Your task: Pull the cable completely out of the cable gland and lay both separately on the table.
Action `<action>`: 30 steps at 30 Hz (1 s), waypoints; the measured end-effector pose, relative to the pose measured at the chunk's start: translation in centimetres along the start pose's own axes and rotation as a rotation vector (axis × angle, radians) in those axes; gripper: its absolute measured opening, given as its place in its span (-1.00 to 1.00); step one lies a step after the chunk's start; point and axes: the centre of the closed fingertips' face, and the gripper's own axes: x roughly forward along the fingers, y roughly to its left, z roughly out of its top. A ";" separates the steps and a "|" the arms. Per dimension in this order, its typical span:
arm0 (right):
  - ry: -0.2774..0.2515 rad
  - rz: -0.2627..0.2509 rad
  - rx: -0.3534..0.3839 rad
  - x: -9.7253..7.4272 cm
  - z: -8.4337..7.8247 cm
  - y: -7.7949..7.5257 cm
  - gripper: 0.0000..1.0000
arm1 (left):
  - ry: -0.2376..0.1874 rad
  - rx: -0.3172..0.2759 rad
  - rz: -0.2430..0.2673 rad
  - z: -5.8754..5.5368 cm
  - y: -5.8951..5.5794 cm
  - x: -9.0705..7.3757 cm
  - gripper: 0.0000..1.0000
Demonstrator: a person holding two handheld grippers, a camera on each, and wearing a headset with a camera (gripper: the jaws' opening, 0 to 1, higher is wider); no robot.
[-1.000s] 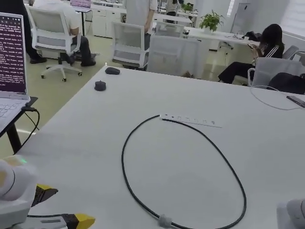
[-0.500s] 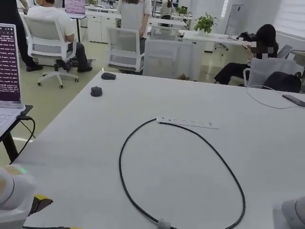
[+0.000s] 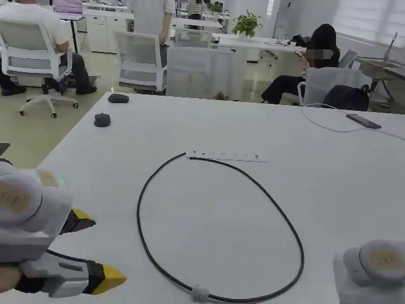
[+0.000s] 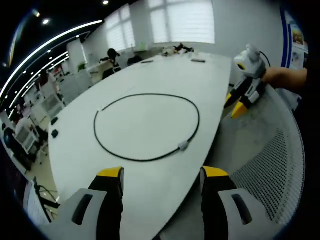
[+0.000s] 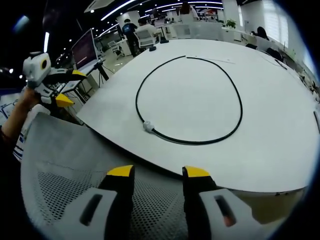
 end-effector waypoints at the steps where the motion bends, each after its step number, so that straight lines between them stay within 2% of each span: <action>1: 0.002 0.003 0.001 0.0 0.0 0.0 -0.22 | 0.016 0.029 -0.032 0.2 -0.5 0.6 0.19; 3: 0.005 0.007 0.013 0.0 -0.1 0.1 -0.22 | 0.028 0.078 -0.101 0.9 -1.6 2.3 0.13; 4: 0.005 0.008 0.015 0.1 -0.1 0.1 -0.22 | 0.031 0.092 -0.126 1.2 -2.0 3.0 0.15; 5: 0.006 0.007 0.019 0.1 -0.1 0.0 -0.22 | 0.051 0.117 -0.162 1.3 -2.5 4.1 0.19; 8: 0.009 0.006 0.028 0.1 -0.2 0.0 -0.22 | 0.095 0.206 -0.201 1.3 -2.9 6.4 0.20; 9: 0.011 0.005 0.037 0.1 -0.3 -0.1 -0.21 | 0.086 0.236 -0.238 1.7 -3.4 7.3 0.20; 10: 0.010 0.004 0.039 0.1 -0.3 -0.1 -0.21 | 0.053 0.254 -0.276 2.3 -4.1 7.9 0.21; 11: 0.010 0.003 0.041 0.1 -0.3 -0.1 -0.21 | 0.056 0.231 -0.326 2.4 -4.8 8.7 0.18; 12: 0.010 0.001 0.043 0.1 -0.3 -0.2 -0.20 | 0.092 0.207 -0.348 2.1 -5.1 9.1 0.12; 13: 0.011 -0.001 0.045 0.1 -0.3 -0.2 -0.20 | 0.073 0.251 -0.381 2.6 -5.5 10.0 0.05; 14: 0.011 -0.003 0.047 0.1 -0.3 -0.3 -0.20 | 0.070 0.271 -0.389 2.7 -5.6 10.7 -0.01; 15: 0.010 -0.004 0.048 0.1 -0.3 -0.3 -0.19 | 0.080 0.284 -0.396 2.7 -5.8 11.2 -0.02; 16: 0.011 -0.004 0.048 0.1 -0.3 -0.3 -0.19 | 0.096 0.314 -0.429 2.4 -6.3 12.2 0.00; 18: 0.012 -0.004 0.050 0.1 -0.3 -0.3 -0.19 | 0.129 0.318 -0.463 1.9 -6.7 13.8 0.01; 20: 0.012 -0.001 0.047 0.1 -0.3 -0.3 -0.19 | 0.157 0.331 -0.477 1.3 -6.6 15.5 -0.05; 21: 0.009 0.005 0.050 0.1 -0.2 -0.2 -0.20 | 0.168 0.332 -0.479 1.1 -6.6 15.8 -0.07; 22: 0.011 0.013 0.059 0.1 -0.2 -0.1 -0.20 | 0.199 0.348 -0.483 0.5 -6.6 16.5 -0.09; 25: 0.011 0.010 0.063 0.1 -0.3 -0.2 -0.20 | 0.213 0.408 -0.485 -0.4 -6.4 18.1 -0.15; 27: 0.014 0.009 0.065 0.1 -0.3 -0.2 -0.20 | 0.247 0.393 -0.483 -1.2 -6.0 18.6 -0.24; 30: 0.014 0.011 0.065 0.1 -0.3 -0.1 -0.21 | 0.233 0.390 -0.482 -1.2 -5.8 18.8 -0.38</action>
